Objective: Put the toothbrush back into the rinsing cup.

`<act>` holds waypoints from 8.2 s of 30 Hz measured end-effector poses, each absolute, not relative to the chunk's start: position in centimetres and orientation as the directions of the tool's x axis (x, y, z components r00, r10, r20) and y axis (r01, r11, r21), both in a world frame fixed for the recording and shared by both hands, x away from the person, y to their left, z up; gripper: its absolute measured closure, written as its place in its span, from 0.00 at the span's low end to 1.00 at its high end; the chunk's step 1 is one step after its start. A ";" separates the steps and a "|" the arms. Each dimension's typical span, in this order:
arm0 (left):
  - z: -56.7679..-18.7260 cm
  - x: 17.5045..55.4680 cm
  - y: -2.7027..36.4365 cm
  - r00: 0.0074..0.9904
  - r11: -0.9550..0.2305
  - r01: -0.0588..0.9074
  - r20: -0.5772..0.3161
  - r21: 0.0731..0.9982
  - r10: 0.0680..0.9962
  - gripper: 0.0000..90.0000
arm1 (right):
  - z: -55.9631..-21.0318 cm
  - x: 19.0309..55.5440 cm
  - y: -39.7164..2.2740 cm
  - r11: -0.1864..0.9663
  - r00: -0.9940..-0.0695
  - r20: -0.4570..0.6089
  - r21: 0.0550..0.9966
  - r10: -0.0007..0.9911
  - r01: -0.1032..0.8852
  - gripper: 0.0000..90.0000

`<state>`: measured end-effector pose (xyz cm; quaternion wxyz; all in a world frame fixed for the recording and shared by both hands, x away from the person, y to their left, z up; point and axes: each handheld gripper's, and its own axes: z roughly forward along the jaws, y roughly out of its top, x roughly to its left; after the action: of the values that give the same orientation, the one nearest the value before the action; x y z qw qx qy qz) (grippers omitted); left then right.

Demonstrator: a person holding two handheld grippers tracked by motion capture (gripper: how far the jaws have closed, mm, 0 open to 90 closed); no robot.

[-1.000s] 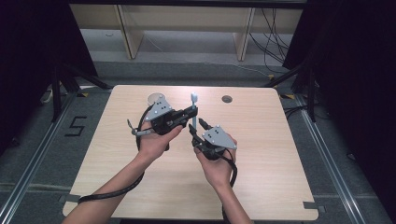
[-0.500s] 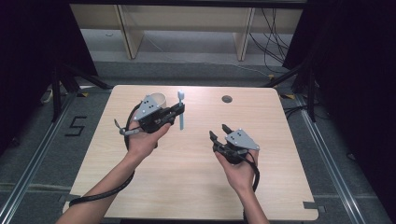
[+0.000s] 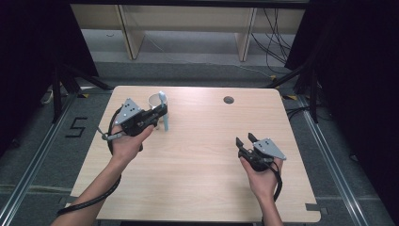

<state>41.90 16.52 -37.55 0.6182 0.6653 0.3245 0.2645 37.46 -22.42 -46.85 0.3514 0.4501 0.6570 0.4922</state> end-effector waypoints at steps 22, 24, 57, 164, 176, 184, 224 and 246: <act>-37.5 42.6 19.8 0.573 0.014 0.088 -0.062 0.996 0.817 0.94 | -49.7 36.3 -25.3 0.079 -0.263 -0.006 0.960 0.965 0.269 0.52; -37.4 42.9 19.8 0.567 0.016 0.082 -0.060 0.996 0.821 0.94 | -49.8 36.3 -25.1 0.075 -0.264 0.002 0.957 0.964 0.281 0.52; -37.4 47.0 19.9 0.529 0.018 0.031 -0.032 0.999 0.848 0.94 | -49.8 36.3 -25.0 0.081 -0.283 0.000 0.958 0.959 0.274 0.53; -44.2 50.1 19.2 0.484 -0.016 0.123 -0.046 0.992 0.874 0.94 | -50.1 36.5 -24.8 0.096 -0.281 -0.014 0.955 0.960 0.280 0.50; -44.9 50.2 19.3 0.480 -0.014 0.126 -0.049 0.992 0.876 0.94 | -50.1 36.5 -24.7 0.089 -0.279 -0.005 0.954 0.960 0.288 0.50; -45.5 50.3 19.4 0.470 -0.013 0.131 -0.050 0.991 0.881 0.94 | -50.3 36.5 -24.7 0.092 -0.281 -0.009 0.955 0.960 0.281 0.50; -47.4 49.3 19.7 0.450 0.000 0.177 -0.081 0.984 0.889 0.59 | -50.3 36.5 -24.7 0.108 -0.275 -0.027 0.952 0.961 0.286 0.50; -47.3 44.8 22.7 0.419 -0.057 0.233 -0.048 0.971 0.907 0.41 | -50.3 36.5 -24.8 0.099 -0.273 -0.016 0.951 0.962 0.292 0.49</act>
<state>44.84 22.69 -47.26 0.5309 0.6540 0.4356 0.3171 36.48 -24.77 -50.29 0.3598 0.4838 0.6480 0.4653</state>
